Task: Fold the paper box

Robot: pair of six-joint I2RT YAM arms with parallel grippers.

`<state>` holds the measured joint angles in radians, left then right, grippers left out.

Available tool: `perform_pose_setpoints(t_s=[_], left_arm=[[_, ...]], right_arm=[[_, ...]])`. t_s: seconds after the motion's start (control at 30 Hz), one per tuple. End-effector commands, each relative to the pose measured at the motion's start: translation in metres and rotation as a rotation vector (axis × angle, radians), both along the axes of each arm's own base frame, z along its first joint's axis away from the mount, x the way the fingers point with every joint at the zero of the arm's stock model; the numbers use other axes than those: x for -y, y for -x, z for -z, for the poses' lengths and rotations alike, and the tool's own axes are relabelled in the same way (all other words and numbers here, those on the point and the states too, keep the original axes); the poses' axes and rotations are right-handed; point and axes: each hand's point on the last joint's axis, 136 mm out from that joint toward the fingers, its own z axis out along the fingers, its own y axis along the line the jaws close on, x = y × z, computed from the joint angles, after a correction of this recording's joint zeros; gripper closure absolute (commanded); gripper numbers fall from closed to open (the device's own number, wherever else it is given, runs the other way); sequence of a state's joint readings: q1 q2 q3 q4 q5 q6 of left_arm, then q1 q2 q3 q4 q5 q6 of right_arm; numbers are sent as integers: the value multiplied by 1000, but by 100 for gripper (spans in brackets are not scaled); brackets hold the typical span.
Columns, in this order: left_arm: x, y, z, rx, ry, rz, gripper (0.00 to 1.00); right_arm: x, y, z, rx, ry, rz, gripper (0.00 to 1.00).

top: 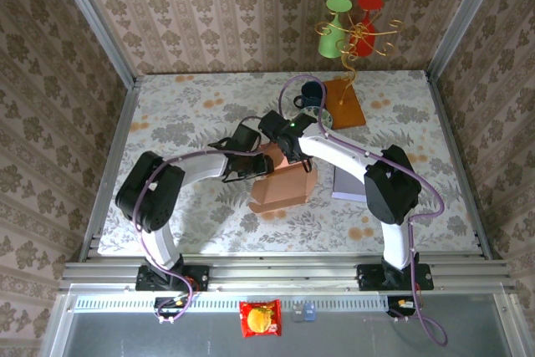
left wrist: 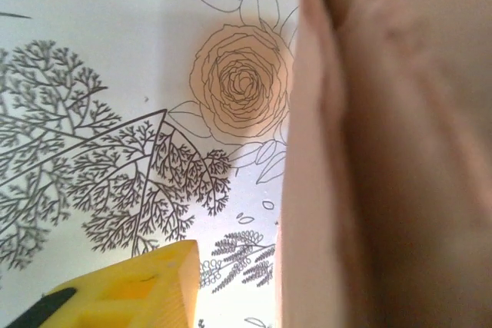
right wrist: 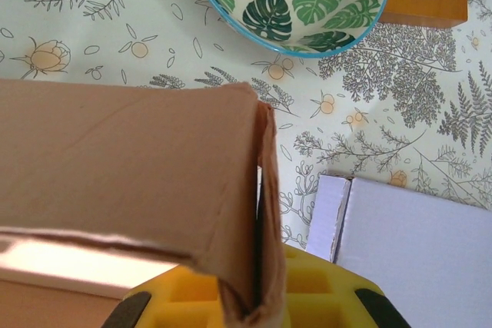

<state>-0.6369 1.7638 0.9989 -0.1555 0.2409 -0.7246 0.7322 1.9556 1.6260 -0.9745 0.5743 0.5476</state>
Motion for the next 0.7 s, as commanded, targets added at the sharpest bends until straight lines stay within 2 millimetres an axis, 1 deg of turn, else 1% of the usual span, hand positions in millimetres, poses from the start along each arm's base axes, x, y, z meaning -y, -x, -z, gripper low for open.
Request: perform_pose_setpoints(t_s=[0.0, 0.13, 0.33, 0.5, 0.57, 0.67], left_arm=[[3, -8, -29, 87, 66, 22, 56], [-3, -12, -40, 126, 71, 27, 55], [-13, -19, -39, 137, 35, 13, 55], [-19, -25, -33, 136, -28, 4, 60], [-18, -27, -34, 151, -34, 5, 63], [-15, -29, -31, 157, -46, 12, 65]], right_arm=[[3, 4, 5, 1, 10, 23, 100], [2, 5, 6, -8, 8, 22, 100], [0, 5, 7, -17, -4, 22, 100], [-1, 7, 6, -19, -13, 24, 100], [-1, 7, 7, -24, -14, 21, 100], [-1, 9, 10, -33, -15, 22, 100]])
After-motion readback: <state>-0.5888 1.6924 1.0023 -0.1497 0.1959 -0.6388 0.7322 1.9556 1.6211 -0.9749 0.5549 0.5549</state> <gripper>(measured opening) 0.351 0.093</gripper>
